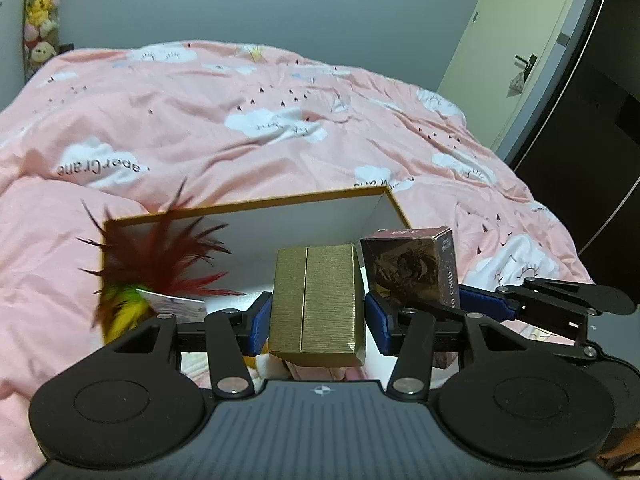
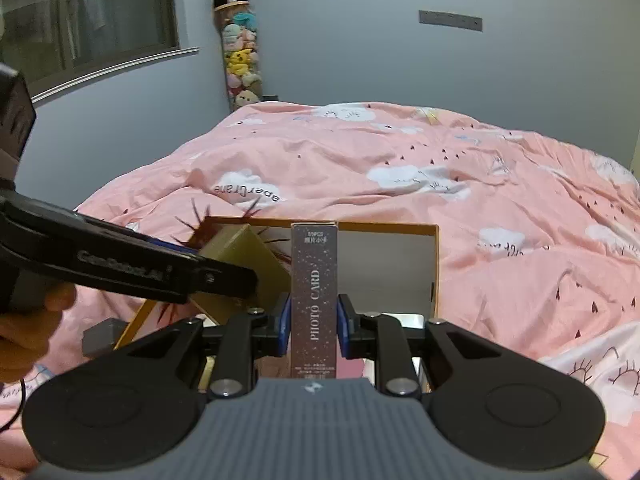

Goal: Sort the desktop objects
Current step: 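Carry the gold box and photo-card box over the orange box with both grippers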

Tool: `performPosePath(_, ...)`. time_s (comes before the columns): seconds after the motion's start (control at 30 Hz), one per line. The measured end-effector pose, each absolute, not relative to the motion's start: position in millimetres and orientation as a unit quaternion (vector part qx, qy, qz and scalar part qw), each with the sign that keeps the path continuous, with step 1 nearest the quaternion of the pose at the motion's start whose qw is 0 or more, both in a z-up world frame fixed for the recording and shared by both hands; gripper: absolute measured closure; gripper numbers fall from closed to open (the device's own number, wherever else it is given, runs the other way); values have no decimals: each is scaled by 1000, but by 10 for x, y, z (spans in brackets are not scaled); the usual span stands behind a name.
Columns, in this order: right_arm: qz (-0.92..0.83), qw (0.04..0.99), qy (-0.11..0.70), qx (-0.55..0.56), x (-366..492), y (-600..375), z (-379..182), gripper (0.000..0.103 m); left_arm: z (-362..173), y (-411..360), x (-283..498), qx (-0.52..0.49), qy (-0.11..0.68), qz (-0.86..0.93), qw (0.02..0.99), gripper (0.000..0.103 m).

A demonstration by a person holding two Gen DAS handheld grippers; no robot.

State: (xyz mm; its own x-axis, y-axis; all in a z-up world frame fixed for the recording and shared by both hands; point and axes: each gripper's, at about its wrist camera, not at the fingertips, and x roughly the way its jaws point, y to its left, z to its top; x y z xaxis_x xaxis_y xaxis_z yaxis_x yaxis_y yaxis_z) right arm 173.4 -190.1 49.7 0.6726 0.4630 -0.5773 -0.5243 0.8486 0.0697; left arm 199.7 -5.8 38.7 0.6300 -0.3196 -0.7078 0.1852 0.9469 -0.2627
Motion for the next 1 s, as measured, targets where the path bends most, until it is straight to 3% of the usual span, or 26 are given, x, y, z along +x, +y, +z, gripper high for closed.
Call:
performPosePath(0.43, 271, 913, 303, -41, 2011, -1867, 316, 79, 161, 112, 2664, -117, 433, -150, 881, 46)
performPosePath(1.0, 277, 907, 316, -39, 2144, -1882, 128, 79, -360, 124, 3059, -37, 477, -54, 876, 46)
